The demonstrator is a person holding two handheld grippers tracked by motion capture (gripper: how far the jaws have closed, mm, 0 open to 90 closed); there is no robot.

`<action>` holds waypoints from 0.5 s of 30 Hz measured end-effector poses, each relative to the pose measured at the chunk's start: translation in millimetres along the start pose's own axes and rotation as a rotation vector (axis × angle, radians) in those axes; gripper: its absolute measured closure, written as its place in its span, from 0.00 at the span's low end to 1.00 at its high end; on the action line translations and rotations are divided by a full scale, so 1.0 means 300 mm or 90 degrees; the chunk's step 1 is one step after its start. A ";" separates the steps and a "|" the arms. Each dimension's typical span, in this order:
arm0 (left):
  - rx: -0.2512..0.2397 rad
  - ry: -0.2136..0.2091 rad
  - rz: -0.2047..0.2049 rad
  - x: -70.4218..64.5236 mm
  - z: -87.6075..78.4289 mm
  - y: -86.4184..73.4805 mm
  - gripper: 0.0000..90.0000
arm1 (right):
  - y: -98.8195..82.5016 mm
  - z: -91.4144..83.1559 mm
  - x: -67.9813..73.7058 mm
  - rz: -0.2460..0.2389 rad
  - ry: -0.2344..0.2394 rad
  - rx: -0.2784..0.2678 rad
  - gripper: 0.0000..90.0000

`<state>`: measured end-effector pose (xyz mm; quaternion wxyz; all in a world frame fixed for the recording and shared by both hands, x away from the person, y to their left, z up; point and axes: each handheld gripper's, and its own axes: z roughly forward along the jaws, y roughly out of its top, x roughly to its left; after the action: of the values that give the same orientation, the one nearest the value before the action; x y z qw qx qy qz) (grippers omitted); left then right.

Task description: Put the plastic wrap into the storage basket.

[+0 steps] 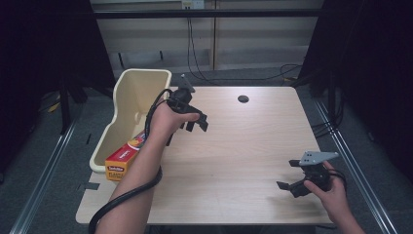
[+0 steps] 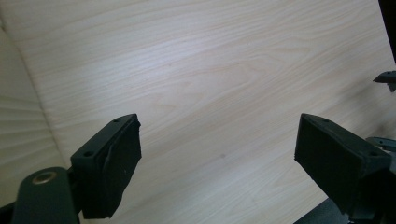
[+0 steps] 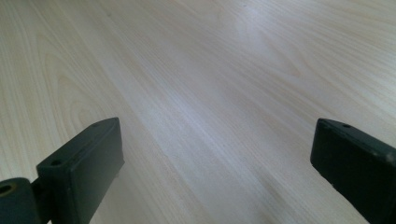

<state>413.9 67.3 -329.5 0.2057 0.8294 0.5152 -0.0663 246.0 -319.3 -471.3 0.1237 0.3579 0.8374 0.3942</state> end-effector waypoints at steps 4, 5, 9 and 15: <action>0.003 -0.005 0.003 -0.005 0.026 -0.005 0.16 | 0.001 -0.001 0.001 0.000 0.000 -0.001 0.03; 0.003 -0.007 0.001 -0.007 0.032 -0.007 0.16 | 0.001 0.000 0.001 -0.001 0.000 -0.001 0.03; 0.006 -0.010 0.008 -0.011 0.052 -0.011 0.15 | 0.000 0.001 0.000 -0.002 -0.004 0.003 0.03; -0.001 -0.010 0.014 -0.016 0.089 -0.022 0.15 | -0.001 -0.002 -0.003 -0.001 -0.006 0.001 0.03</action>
<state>408.6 54.9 -353.8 0.2111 0.8341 0.5048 -0.0700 246.1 -320.4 -471.2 0.1278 0.3595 0.8374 0.3915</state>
